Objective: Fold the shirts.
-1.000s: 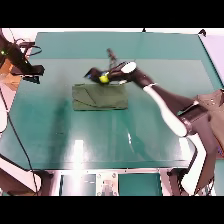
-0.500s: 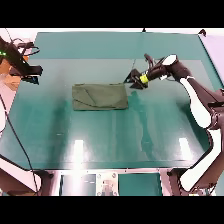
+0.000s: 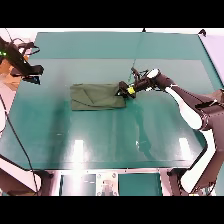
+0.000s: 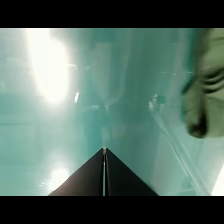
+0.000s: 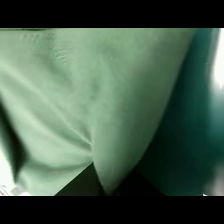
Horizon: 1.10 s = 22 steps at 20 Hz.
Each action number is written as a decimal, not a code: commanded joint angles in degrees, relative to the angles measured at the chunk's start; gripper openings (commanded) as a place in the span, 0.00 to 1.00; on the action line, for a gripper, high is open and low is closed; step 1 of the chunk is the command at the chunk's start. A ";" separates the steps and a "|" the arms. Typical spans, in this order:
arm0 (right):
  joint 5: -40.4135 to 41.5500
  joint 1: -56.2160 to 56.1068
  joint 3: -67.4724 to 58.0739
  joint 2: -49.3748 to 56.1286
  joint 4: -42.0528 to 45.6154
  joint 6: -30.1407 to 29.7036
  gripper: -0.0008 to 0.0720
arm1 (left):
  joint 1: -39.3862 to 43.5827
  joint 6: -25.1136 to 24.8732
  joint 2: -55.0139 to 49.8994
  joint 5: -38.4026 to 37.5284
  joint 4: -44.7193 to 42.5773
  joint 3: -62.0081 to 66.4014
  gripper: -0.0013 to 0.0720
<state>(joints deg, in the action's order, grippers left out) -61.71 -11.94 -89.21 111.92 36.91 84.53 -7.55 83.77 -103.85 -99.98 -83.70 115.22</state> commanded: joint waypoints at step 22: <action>-40.63 81.70 -23.71 -28.57 29.55 13.57 0.03 | 0.00 4.31 0.02 2.84 4.83 0.00 0.05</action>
<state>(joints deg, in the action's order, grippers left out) -97.27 63.55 -112.84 85.06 55.07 96.29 -7.51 87.85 -103.85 -97.23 -79.07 115.22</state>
